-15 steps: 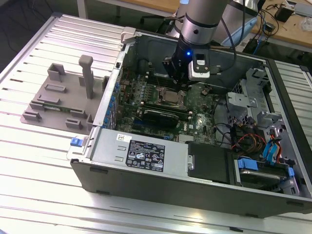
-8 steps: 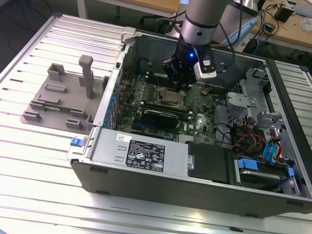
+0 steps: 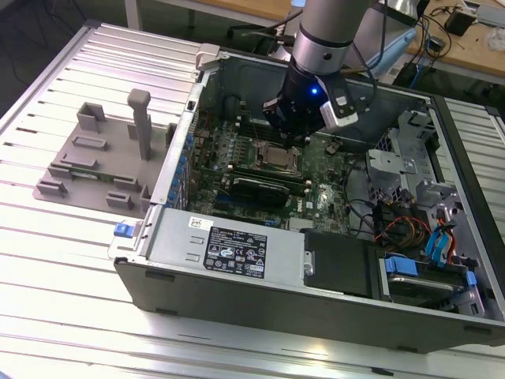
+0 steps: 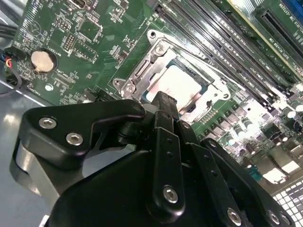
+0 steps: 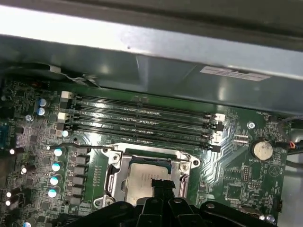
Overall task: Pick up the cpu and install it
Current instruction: 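Close the cpu cover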
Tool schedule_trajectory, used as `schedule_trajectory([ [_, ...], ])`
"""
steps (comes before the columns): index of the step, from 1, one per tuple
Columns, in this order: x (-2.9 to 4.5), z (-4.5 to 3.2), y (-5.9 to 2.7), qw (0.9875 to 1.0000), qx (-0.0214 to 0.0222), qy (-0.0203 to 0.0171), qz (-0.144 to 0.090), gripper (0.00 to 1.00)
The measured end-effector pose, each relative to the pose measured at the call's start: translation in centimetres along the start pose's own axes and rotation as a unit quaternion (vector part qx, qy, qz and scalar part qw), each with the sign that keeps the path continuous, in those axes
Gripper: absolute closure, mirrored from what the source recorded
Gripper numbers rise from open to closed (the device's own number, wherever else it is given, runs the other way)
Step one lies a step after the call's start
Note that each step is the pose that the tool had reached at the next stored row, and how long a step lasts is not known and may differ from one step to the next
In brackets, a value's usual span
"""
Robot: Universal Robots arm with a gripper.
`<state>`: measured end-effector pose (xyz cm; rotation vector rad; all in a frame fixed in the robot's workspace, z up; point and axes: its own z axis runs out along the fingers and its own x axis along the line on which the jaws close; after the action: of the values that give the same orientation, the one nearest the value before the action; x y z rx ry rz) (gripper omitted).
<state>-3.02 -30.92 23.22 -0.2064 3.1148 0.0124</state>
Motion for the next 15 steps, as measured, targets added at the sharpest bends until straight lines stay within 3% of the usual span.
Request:
schedule_trajectory([
  [5, 1.03, 0.39, 0.05, 1.0, 0.0001, 0.0001, 0.0, 0.89],
  [11, 1.27, 0.99, -0.26, 1.0, 0.0003, 0.0001, 0.007, 0.89],
  [15, 2.32, 1.44, -0.11, 0.9999, 0.0002, -0.0001, 0.011, 0.89],
])
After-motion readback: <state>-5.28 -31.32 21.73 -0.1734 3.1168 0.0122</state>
